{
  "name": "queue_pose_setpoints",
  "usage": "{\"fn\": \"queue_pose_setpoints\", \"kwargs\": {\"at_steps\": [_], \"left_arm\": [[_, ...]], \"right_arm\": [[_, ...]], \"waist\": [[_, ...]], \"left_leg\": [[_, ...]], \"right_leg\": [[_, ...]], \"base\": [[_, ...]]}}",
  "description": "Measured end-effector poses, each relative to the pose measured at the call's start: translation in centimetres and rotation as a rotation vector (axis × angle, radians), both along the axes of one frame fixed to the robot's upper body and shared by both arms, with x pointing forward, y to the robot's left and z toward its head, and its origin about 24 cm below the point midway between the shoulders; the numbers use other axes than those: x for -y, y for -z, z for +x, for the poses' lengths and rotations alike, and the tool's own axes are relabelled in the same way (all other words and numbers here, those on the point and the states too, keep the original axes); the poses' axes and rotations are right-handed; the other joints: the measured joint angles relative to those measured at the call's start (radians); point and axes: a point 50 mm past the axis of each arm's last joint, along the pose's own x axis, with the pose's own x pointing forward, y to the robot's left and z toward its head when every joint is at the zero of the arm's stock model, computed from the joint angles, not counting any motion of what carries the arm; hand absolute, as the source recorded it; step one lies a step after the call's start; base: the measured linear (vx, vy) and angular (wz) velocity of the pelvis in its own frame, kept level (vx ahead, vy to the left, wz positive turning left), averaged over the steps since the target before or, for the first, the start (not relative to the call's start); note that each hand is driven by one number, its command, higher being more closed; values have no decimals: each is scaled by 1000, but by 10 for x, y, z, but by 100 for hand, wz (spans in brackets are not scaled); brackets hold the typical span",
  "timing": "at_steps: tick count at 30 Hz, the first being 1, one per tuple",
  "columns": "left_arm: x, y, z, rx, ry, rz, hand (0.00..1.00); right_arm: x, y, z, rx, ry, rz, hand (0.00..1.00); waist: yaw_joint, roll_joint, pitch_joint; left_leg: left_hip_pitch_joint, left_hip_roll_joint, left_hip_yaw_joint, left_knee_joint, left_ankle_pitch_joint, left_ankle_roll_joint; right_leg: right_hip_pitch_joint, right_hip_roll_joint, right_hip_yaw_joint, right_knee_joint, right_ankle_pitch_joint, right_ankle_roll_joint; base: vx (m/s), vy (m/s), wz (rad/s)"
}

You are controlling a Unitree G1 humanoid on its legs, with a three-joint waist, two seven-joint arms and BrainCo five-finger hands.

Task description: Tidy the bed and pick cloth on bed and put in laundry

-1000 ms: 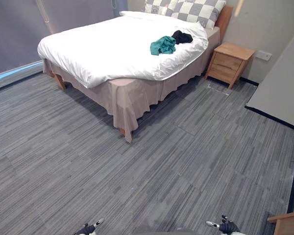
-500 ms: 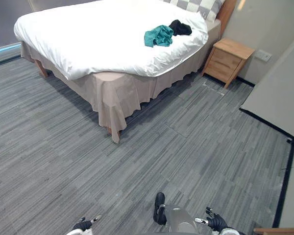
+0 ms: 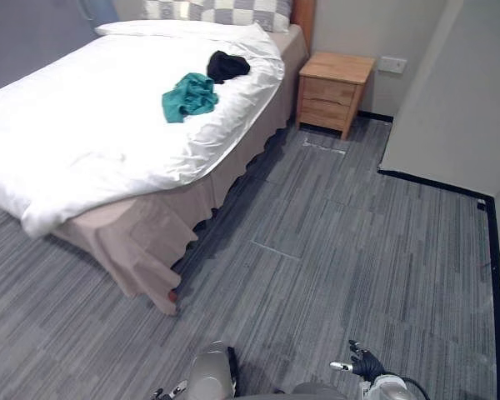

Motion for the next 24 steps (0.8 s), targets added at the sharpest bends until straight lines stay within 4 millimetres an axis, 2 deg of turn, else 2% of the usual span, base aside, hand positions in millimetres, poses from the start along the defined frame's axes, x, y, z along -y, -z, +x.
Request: {"fn": "queue_pose_setpoints", "kwargs": {"at_steps": [1,2,3,4,6,7,8,9,10,11,12,13,14,15,16,17,18,19,20,21,22,24], "left_arm": [[-3,0,4,-6,0,3,0],[-3,0,4,-7,6,4,0],[-3,0,6,-5,20,8,0],[-1,0,7,-4,33,6,0],[-1,-2,12,20,59,17,0],[-4,-5,18,44,61,30,0],[-9,-8,28,72,67,45,0],[-10,-9,33,84,70,48,0],[-15,-12,38,100,55,61,0],[-19,-11,32,87,6,63,0],[-21,-10,27,78,-19,68,0],[-25,-9,11,47,-58,81,0],[-34,-10,0,29,-81,103,0],[-42,-12,-5,19,-87,126,0],[-31,-8,-3,14,-114,92,0],[-21,-6,-5,20,-135,64,0],[-14,-5,-2,30,-144,46,0],[-5,-3,4,46,-154,16,0],[2,-3,10,68,-143,-9,0],[3,-3,12,74,-139,-9,0],[2,-4,15,90,-137,2,0],[-6,-8,22,130,-134,34,0]], "right_arm": [[-2,-3,11,31,17,9,0],[-2,-3,13,33,22,13,0],[-4,-2,15,30,20,18,0],[-4,-2,14,27,14,15,0],[-5,-1,11,30,-6,2,0],[-5,-1,10,30,-5,1,0],[-5,0,6,23,3,-1,0],[-5,1,3,17,17,1,0],[-10,6,-7,-6,71,20,0],[-16,11,-17,-31,98,40,0],[-19,12,-22,-40,118,53,0],[-25,14,-28,-48,145,72,0],[-31,17,-38,-68,159,91,0],[-36,19,-44,-86,171,107,0],[-27,19,-47,-109,197,99,0],[-22,17,-44,-104,209,93,0],[-18,15,-41,-96,216,87,0],[-12,13,-38,-82,252,87,0],[-7,12,-39,-78,317,90,0],[-5,12,-41,-76,348,94,0],[-1,12,-45,-82,378,93,0],[3,12,-47,-85,398,90,0]], "waist": [[-4,-13,4],[-10,-17,7],[-15,-15,13],[-14,-1,21],[-18,31,29],[-19,32,26],[-23,33,24],[-24,31,24],[-17,15,28],[-9,10,28],[-8,6,26],[-9,-10,10],[-4,-49,-13],[1,-79,-26],[10,-16,-21],[14,5,-40],[12,22,-38],[2,31,-38],[-18,31,-38],[-28,31,-38],[-41,31,-39],[-40,29,-41]], "left_leg": [[22,-28,-21,-14,-26,5],[48,-40,-31,-23,-37,-2],[127,-65,-85,-51,-46,-13],[206,-72,-146,-79,-47,-14],[332,-63,-269,-163,-34,-35],[366,-54,-328,-201,-31,-52],[370,-35,-406,-221,-42,-74],[364,-26,-443,-224,-51,-89],[359,-8,-515,-216,-72,-122],[358,11,-558,-180,-112,-155],[364,22,-574,-158,-135,-169],[369,34,-606,-108,-185,-200],[368,31,-631,-62,-234,-234],[368,26,-638,-34,-264,-259],[370,95,-642,16,-292,-291],[363,143,-588,22,-279,-313],[366,167,-553,12,-267,-325],[373,199,-473,-18,-230,-328],[411,219,-329,-92,-158,-304],[427,223,-272,-123,-132,-298],[459,221,-176,-190,-79,-307],[494,195,-118,-298,4,-353]], "right_leg": [[-147,-70,-75,325,67,101],[-202,-110,-95,450,92,108],[-254,-163,-129,589,80,77],[-260,-178,-149,585,74,67],[-277,-162,-138,408,74,62],[-309,-142,-104,278,89,71],[-348,-111,-35,94,138,80],[-366,-99,9,-6,180,81],[-383,-93,106,-216,285,88],[-392,-93,142,-287,349,105],[-392,-92,148,-287,369,106],[-391,-92,154,-253,398,98],[-376,-93,166,-223,411,74],[-358,-94,186,-217,443,68],[-352,-46,147,-150,449,63],[-341,-35,101,-132,411,47],[-329,-32,73,-130,402,38],[-307,-43,25,-136,388,24],[-254,-74,-52,-173,382,14],[-229,-86,-84,-191,382,14],[-192,-100,-132,-217,382,13],[-167,-109,-167,-243,380,16]], "base": [[726,220,25],[563,212,66],[777,202,84],[639,96,106],[608,-29,127],[574,-146,179],[372,-116,165],[427,-212,190],[416,-275,164],[489,-352,148],[423,-373,118],[481,-440,113],[643,-599,122],[539,-520,106],[436,-441,96],[269,-281,89],[291,-337,104],[252,-350,145],[248,-383,159],[200,-303,172],[127,-196,123],[30,-87,83]]}}
